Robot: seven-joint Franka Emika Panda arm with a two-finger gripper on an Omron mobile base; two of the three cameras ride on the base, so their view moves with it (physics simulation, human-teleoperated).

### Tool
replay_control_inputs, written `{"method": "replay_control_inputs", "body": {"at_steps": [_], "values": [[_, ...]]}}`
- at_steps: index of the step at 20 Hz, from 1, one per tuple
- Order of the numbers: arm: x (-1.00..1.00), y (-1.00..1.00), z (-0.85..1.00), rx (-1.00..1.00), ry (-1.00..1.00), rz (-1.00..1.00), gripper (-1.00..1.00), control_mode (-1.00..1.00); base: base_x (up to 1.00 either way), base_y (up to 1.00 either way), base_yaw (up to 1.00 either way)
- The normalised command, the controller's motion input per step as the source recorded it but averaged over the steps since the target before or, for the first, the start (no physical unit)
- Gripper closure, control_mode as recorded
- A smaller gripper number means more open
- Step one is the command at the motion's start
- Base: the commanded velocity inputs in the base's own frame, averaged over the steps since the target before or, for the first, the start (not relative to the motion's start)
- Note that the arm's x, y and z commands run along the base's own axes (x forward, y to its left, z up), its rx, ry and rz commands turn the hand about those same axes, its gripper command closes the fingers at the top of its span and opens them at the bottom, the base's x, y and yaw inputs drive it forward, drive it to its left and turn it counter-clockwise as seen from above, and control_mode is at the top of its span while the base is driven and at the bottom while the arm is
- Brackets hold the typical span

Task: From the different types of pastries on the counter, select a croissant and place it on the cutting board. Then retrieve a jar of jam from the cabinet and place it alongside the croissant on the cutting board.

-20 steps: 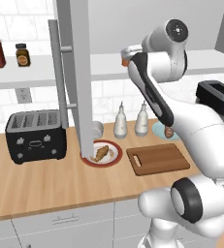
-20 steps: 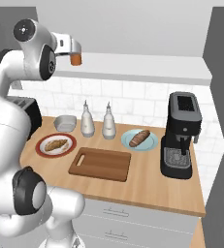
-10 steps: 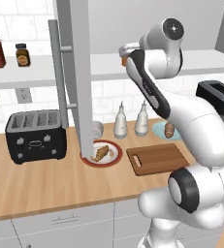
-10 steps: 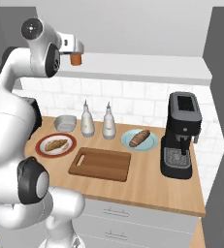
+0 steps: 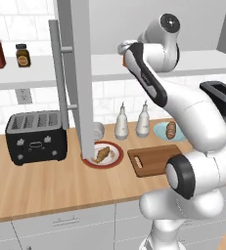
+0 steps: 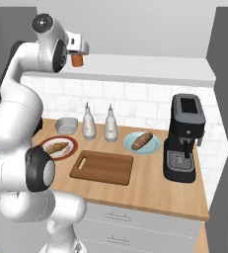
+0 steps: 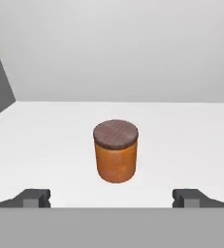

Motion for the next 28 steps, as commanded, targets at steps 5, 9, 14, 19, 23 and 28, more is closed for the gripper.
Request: {"method": "replay_control_inputs", "body": {"at_steps": [5,9,14,19,23,28], "values": [[0.22,0.02,0.00,0.03,0.04,0.00,-1.00,-1.00,0.00,0.00,0.00],[0.06,0.05,-0.06,0.00,0.00,0.00,-1.00,-1.00,0.00,0.00,0.00],[0.08,0.08,-0.17,0.00,0.00,0.00,-1.00,-1.00,0.00,0.00,0.00],[0.22,0.05,-0.19,0.01,0.00,0.00,-1.00,-1.00,0.00,0.00,0.00],[0.31,0.05,-0.11,0.01,0.00,0.00,-1.00,-1.00,0.00,0.00,0.00],[0.26,0.02,0.00,0.00,0.00,0.00,-1.00,-1.00,0.00,0.00,0.00]]}}
